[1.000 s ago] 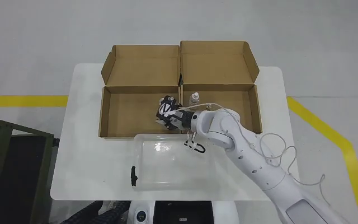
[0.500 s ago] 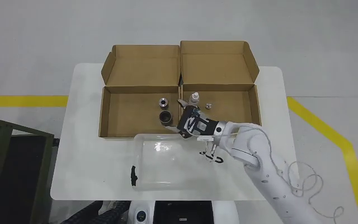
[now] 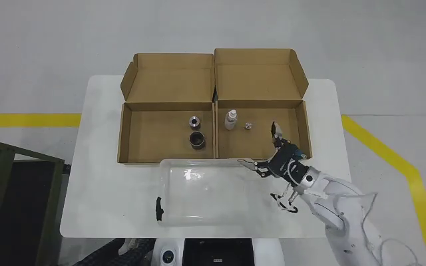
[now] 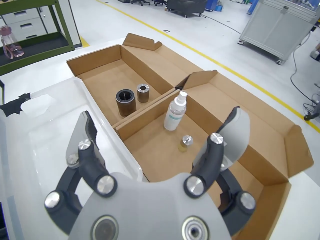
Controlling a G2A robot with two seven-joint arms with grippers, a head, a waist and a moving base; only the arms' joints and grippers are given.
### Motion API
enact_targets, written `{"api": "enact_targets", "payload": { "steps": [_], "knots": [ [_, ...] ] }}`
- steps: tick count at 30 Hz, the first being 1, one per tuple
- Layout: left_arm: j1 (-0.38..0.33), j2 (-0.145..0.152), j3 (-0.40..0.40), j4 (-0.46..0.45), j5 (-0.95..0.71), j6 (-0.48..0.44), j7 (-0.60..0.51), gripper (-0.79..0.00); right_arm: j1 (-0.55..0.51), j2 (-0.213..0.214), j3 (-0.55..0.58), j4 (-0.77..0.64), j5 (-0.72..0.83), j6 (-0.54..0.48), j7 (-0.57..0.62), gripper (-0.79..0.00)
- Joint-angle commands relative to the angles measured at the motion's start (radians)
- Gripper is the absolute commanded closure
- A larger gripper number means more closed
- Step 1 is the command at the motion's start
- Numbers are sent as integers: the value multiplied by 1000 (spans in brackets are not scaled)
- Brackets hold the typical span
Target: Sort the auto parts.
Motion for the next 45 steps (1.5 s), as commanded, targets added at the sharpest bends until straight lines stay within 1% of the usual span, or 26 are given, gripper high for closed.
{"api": "enact_targets", "payload": {
  "steps": [1,8,15,18,22,45],
  "knots": [
    [0,0,0,0,0,0,0,-785,-52,4,50,-6,1,13,-48,-785],
    [0,0,0,0,0,0,0,-785,-195,12,177,-4,9,36,-189,-785],
    [0,0,0,0,0,0,0,-785,-304,14,267,10,15,69,-318,-785],
    [0,0,0,0,0,0,0,-785,-332,14,290,14,15,72,-349,-785],
    [0,0,0,0,0,0,0,-785,-342,15,297,31,39,53,-376,-785],
    [0,0,0,0,0,0,0,-784,-342,15,297,31,39,53,-376,-785]
  ]
}}
